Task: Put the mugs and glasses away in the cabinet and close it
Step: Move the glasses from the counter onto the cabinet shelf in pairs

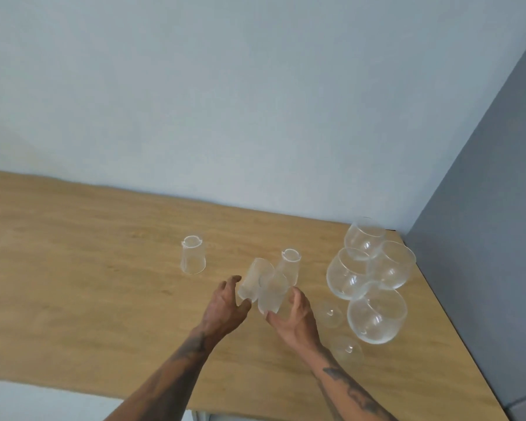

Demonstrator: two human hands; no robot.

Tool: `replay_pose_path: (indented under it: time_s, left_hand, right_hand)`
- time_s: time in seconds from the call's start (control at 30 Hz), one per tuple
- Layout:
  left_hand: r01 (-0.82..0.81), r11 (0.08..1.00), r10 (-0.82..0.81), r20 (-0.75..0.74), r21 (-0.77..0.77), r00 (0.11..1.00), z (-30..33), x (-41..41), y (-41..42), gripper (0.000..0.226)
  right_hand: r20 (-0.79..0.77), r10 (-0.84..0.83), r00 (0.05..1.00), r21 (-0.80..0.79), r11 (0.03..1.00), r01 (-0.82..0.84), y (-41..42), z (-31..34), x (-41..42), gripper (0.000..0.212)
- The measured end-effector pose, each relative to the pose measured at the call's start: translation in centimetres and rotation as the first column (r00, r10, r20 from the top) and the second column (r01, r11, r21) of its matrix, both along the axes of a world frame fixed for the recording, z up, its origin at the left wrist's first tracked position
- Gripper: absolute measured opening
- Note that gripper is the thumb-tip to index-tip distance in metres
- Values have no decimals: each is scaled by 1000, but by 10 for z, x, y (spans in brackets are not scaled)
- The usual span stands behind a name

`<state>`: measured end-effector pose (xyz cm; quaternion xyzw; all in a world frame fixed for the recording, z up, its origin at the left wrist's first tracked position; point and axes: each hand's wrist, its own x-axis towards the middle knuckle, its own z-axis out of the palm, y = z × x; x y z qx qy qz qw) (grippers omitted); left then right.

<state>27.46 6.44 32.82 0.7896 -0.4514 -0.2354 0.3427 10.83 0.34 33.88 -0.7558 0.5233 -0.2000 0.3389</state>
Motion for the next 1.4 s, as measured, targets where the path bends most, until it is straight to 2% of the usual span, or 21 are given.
replay_pose_path:
  time_s: [0.07, 0.13, 0.2, 0.3, 0.4, 0.5, 0.63, 0.73, 0.83, 0.97, 1.17, 1.27, 1.33, 1.4]
  left_hand:
    - [1, 999, 0, -31, 37, 1000, -16, 1, -14, 74]
    - [-2, 999, 1, 22, 51, 1000, -28, 4, -25, 75]
    - [-19, 999, 16, 61, 46, 998, -34, 6, -32, 74]
    - [-53, 999, 53, 12, -8, 998, -33, 5, -33, 71]
    - [-77, 995, 75, -46, -57, 996, -20, 6, -19, 69]
    - [-114, 987, 110, -39, -114, 993, 2, 13, -1, 60]
    - [-74, 993, 88, 158, -94, 983, 34, 22, 22, 59]
    - [-29, 999, 33, 274, -21, 961, 51, 14, 33, 62]
    - [-6, 999, -9, 359, 42, 933, 55, -1, 36, 64]
    - [-2, 994, -37, 373, 105, 927, 44, -24, 39, 66]
    - [-5, 998, -20, 383, 64, 924, 33, -24, 40, 70]
    - [47, 999, -53, 394, 26, 918, 32, -3, 47, 76]
    - [-43, 996, 66, 328, -77, 942, 36, 27, 46, 69]
    - [-177, 965, 225, 274, -192, 935, 38, 67, 34, 63]
  right_hand:
    - [-8, -30, 1000, 41, 999, 31, -7, -10, 7, 88]
    - [-5, -44, 999, 49, 998, 44, -14, -18, 14, 88]
    - [19, -62, 998, 45, 997, 61, -22, -23, 21, 84]
    - [60, -77, 995, 68, 995, 73, -29, -25, 27, 73]
    - [49, 4, 999, 105, 994, -9, -26, -17, 21, 61]
    - [8, 109, 994, 77, 991, -110, -21, -4, 7, 55]
    - [-51, 203, 978, -36, 978, -205, -10, 18, -16, 66]
    - [-181, 267, 946, -113, 950, -290, -7, 34, -27, 68]
    - [-300, 329, 895, -106, 921, -374, -11, 47, -23, 65]
    - [-384, 435, 814, -35, 874, -484, -18, 54, -12, 61]
    - [-314, 480, 819, -11, 861, -508, -22, 45, -14, 69]
    - [-271, 485, 832, 30, 868, -496, -27, 45, -23, 84]
    - [-149, 431, 890, 2, 900, -435, -32, 50, -22, 78]
    - [10, 291, 957, -142, 947, -287, -41, 58, -9, 61]
